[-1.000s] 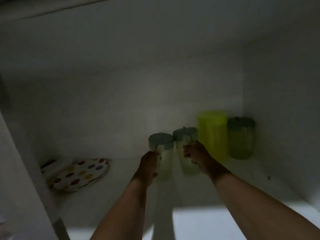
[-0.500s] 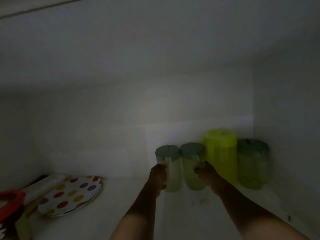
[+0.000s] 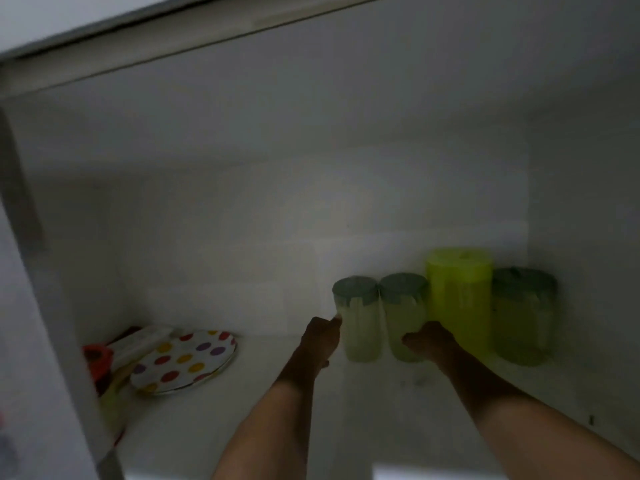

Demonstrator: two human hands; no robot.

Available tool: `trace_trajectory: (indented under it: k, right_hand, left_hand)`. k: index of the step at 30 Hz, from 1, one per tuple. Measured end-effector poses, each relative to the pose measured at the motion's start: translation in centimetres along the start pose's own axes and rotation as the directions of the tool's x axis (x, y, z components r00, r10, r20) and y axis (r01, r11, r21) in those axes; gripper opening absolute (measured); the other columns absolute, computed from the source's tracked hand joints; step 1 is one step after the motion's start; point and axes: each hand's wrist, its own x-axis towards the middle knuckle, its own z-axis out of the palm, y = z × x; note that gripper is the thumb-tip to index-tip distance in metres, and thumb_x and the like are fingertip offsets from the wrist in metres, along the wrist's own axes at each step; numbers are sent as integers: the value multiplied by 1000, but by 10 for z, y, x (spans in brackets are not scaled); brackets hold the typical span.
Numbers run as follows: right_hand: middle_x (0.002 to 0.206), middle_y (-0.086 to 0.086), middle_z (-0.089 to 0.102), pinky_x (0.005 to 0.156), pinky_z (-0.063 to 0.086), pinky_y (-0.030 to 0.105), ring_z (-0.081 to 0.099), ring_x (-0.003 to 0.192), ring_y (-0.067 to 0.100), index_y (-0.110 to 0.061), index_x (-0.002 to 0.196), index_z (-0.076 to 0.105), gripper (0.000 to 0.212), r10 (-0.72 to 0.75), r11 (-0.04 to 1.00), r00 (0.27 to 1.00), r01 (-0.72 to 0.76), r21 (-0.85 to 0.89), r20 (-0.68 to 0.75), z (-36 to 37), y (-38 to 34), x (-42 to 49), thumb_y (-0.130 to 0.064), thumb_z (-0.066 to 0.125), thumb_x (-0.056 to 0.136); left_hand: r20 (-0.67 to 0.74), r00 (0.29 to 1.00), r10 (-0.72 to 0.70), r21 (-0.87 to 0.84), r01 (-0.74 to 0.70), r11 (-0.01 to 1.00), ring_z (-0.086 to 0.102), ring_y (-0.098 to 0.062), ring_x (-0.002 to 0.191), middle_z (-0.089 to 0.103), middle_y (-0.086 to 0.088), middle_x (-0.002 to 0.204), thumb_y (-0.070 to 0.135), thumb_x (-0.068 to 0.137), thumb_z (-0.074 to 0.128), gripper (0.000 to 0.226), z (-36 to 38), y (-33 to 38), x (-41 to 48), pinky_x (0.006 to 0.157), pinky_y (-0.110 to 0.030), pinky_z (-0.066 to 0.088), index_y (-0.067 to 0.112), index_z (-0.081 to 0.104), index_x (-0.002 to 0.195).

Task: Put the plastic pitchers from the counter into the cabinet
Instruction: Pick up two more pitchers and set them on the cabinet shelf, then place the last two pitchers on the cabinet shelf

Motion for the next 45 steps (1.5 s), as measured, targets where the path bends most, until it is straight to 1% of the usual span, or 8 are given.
trace_trajectory:
  k: [5,7,9,19,29,38,41,45]
  right_hand:
    - [144,21,41,97,46,43,46,129,41,-2,148,23,81,-32,999,980,29,-15,-197,6,-4,-40,-40,61,87]
    - [105,17,57,68,43,33,60,93,33,-3,110,53,38,-179,983,970,181,1,-167,4,-10,-63,-33,59,88]
    - [71,9,48,53,31,29,50,61,22,-9,70,46,27,-300,954,949,299,-21,-99,10,-18,-91,-27,55,89]
    - [79,15,74,67,54,38,71,82,39,-12,71,69,18,-506,839,862,498,219,-20,98,-65,-294,-25,56,70]
    - [55,4,65,67,61,45,69,66,37,-12,58,60,19,-765,638,602,663,392,227,283,-157,-546,-29,58,68]
    - [77,12,67,54,45,30,60,66,25,-7,80,64,18,-708,586,135,660,470,693,493,-194,-769,-25,63,80]
    - [79,13,64,53,45,29,56,65,24,-11,79,59,18,-612,604,-5,642,472,791,577,-191,-827,-26,66,85]
    - [72,10,51,53,40,28,46,64,24,-12,78,50,26,-442,642,-129,646,414,888,687,-173,-889,-29,68,86]
  left_hand:
    - [170,985,32,107,-51,993,65,-27,99,65,-8,117,46,100,53,48,-38,-10,-53,91,-42,53,9,56,131]
    - [216,976,24,147,-57,988,67,-26,98,67,-6,119,46,100,54,50,-53,-12,-78,92,-42,54,11,55,136]
    - [226,974,34,165,-73,984,69,-27,103,67,-5,124,46,99,54,50,-70,-17,-103,95,-44,55,12,55,137]
    - [206,977,46,160,-80,984,69,-28,101,65,-4,114,43,101,54,44,-213,-88,-274,93,-43,52,11,58,130]
    - [-288,950,-124,92,156,984,70,-26,91,67,-5,104,42,99,57,38,-474,-239,-444,90,-43,53,11,63,120]
    - [-660,607,-443,-195,431,881,65,-28,91,67,-12,115,35,99,59,32,-642,-428,-593,87,-45,53,10,62,119]
    - [-765,416,-492,-264,495,828,52,-26,69,59,-12,87,33,96,61,21,-685,-497,-622,64,-32,43,12,65,97]
    - [-849,99,-519,-387,553,738,55,-26,82,60,-10,90,22,96,58,14,-726,-588,-645,73,-30,40,9,64,94]
